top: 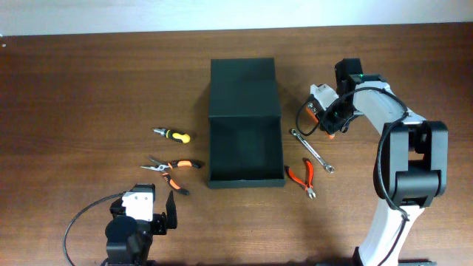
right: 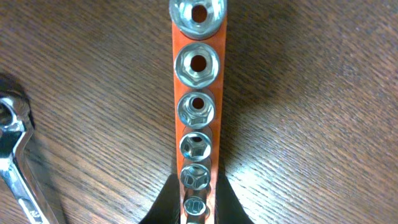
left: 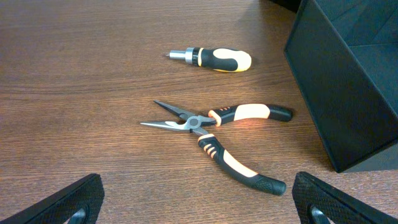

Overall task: Pack container
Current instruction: 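Reach right gripper to the orange socket rail and grasp it, then carry the socket rail into the green box and release it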

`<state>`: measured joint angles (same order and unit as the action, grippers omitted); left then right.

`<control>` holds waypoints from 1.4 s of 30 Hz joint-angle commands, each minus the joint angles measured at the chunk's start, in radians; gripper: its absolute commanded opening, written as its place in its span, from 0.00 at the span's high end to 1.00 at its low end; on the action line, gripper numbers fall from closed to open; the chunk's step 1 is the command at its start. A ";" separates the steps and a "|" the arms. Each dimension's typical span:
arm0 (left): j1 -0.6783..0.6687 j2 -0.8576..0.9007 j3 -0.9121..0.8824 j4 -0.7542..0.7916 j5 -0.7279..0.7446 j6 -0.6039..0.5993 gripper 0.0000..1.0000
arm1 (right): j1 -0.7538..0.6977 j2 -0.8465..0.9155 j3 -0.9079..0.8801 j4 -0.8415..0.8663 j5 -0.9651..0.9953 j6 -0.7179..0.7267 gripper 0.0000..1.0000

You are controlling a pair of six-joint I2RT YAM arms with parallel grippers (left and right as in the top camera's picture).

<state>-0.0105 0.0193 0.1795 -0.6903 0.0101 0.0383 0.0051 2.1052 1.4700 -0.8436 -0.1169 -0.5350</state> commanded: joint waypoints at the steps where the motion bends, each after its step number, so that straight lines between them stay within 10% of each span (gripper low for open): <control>1: 0.005 -0.010 -0.004 0.005 -0.010 0.016 0.01 | -0.005 0.040 0.006 -0.006 -0.002 0.055 0.95; 24: 0.005 -0.010 -0.004 0.005 -0.010 0.016 0.01 | 0.115 0.039 0.659 -0.587 -0.249 0.104 0.96; 42: 0.005 -0.010 -0.004 0.005 -0.010 0.016 0.01 | 0.557 0.042 0.644 -0.664 -0.029 0.099 0.92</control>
<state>-0.0105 0.0193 0.1795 -0.6903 0.0097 0.0383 0.5507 2.1479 2.1265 -1.5131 -0.2020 -0.4274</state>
